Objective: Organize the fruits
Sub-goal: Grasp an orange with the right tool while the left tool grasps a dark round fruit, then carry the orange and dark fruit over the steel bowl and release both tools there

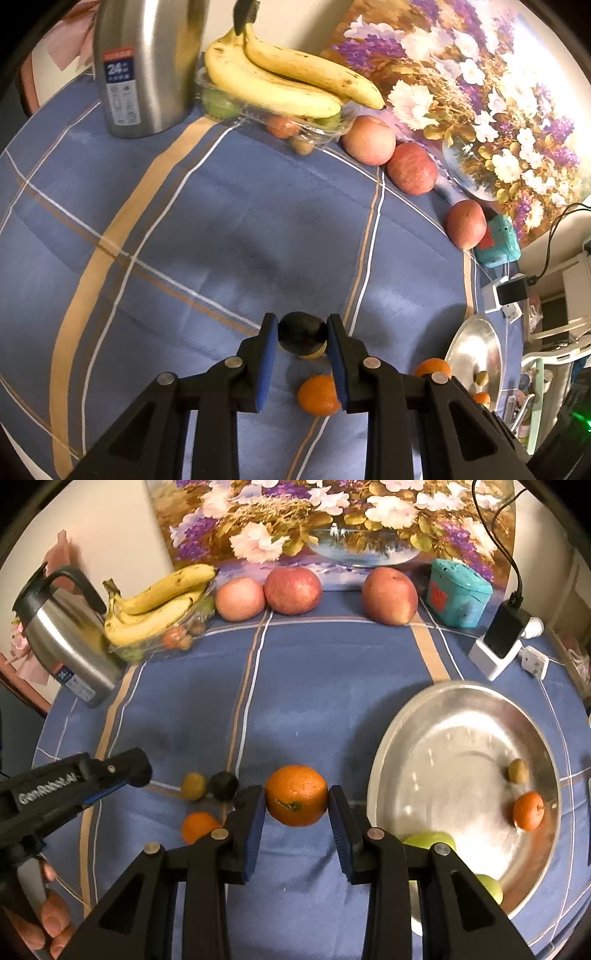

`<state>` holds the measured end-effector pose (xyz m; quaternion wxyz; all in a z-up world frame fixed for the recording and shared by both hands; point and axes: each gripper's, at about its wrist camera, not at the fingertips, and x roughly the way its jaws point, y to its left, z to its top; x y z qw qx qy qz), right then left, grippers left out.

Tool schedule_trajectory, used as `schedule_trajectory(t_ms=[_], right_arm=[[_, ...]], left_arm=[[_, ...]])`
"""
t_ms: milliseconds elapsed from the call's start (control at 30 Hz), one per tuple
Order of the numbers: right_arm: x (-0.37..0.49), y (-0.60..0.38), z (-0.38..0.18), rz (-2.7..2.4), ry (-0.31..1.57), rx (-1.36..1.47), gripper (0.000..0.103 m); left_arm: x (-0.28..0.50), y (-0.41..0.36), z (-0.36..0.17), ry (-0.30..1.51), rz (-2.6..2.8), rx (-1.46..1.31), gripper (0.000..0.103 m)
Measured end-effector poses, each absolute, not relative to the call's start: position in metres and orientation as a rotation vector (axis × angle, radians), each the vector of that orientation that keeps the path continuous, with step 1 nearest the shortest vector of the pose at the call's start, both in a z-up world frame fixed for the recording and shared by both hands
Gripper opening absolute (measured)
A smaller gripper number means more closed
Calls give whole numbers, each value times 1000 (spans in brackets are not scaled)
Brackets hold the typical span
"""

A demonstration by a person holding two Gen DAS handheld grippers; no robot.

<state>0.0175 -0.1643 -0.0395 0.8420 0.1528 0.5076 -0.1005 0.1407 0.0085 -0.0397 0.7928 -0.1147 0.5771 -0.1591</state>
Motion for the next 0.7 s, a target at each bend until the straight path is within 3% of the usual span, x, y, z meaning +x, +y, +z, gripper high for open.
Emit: schedule_trajectory(t_ms=[700], right_arm=[[6,-220,-22,-328,1003,370,36]], left_arm=[[141,-44,-21,1184,-387,-196,29]])
